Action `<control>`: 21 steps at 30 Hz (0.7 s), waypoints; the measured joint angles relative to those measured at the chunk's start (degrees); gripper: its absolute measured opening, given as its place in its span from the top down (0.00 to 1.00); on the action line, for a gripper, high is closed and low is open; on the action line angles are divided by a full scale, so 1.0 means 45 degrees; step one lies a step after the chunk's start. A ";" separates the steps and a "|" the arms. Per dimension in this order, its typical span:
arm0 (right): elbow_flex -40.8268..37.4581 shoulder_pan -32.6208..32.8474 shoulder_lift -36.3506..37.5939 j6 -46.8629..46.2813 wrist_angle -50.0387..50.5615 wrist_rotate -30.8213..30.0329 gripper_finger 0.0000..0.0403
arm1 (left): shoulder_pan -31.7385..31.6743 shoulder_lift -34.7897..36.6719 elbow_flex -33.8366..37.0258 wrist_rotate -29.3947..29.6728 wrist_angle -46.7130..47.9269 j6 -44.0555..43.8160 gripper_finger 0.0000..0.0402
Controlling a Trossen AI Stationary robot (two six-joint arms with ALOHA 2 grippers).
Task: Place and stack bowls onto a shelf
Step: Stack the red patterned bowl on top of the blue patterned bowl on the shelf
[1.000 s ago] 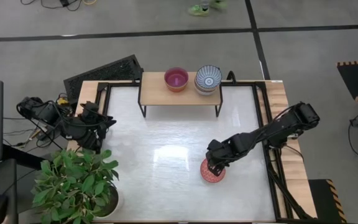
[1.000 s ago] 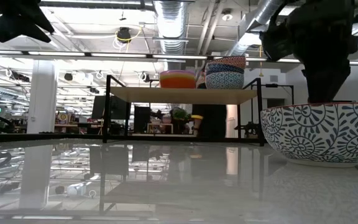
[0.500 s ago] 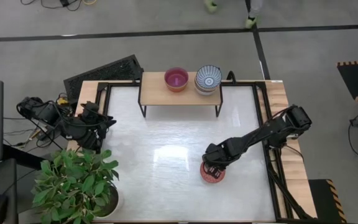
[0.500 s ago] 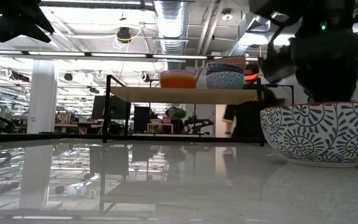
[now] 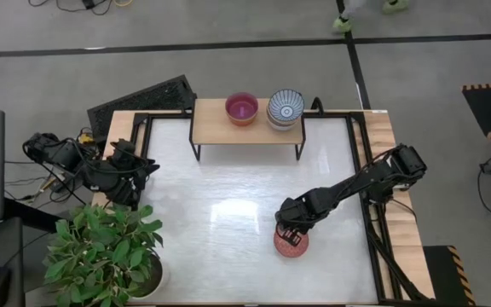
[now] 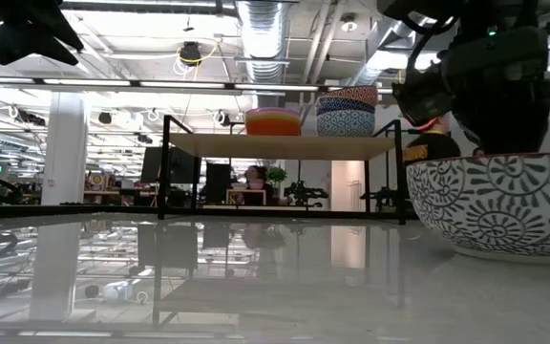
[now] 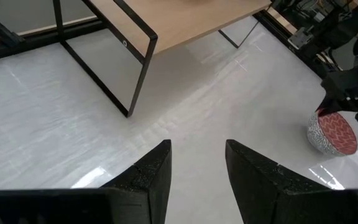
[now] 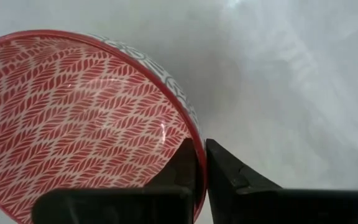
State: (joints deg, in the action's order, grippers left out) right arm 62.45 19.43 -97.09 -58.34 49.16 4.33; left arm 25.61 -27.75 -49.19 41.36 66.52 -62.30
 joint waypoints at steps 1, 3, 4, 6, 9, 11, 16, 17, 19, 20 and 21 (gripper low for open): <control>0.0067 -0.0019 0.0040 0.0041 0.0077 -0.0026 0.91 | -0.0001 0.0000 0.0000 -0.0001 0.0000 -0.0009 0.66; 0.0245 -0.0137 0.0069 0.0147 0.0212 -0.0116 0.91 | 0.0004 0.0000 0.0000 0.0000 0.0000 -0.0015 0.66; 0.0384 -0.0204 0.0130 0.0258 0.0261 -0.0100 0.91 | 0.0000 0.0000 0.0000 0.0000 0.0000 -0.0015 0.66; 0.0734 -0.0374 0.0361 0.0633 0.0540 -0.0092 0.91 | -0.0001 0.0000 0.0000 0.0000 0.0004 -0.0023 0.66; 0.1391 -0.0793 0.0714 0.1121 0.1319 -0.0128 0.91 | 0.0000 0.0000 0.0000 0.0019 0.0000 -0.0179 0.66; 0.1965 -0.1216 0.0842 0.1492 0.1812 -0.0237 0.91 | 0.0001 0.0000 0.0000 0.0114 0.0000 -0.0205 0.66; 0.3703 -0.2734 0.1649 0.1749 0.3349 -0.0319 0.91 | 0.0000 0.0000 0.0000 0.0063 0.0000 -0.0307 0.66; 0.4100 -0.3065 0.1901 0.1859 0.3603 -0.0328 0.91 | 0.0000 0.0000 -0.0005 0.0029 0.0000 -0.0307 0.66; 0.5026 -0.3822 0.2135 0.2261 0.3972 -0.0367 0.91 | 0.0004 0.0000 0.0000 0.0005 0.0003 -0.0316 0.66; 0.5481 -0.4234 0.2309 0.2459 0.4103 -0.0358 0.91 | 0.0002 0.0000 -0.0002 0.0007 0.0000 -0.0326 0.66; 0.5928 -0.4675 0.2536 0.2699 0.4323 -0.0358 0.91 | 0.0003 0.0000 -0.0002 0.0015 0.0003 -0.0332 0.66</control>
State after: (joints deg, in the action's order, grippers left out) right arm 89.13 -1.61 -85.68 -46.19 68.61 2.72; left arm 25.62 -27.75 -49.20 41.43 66.54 -63.79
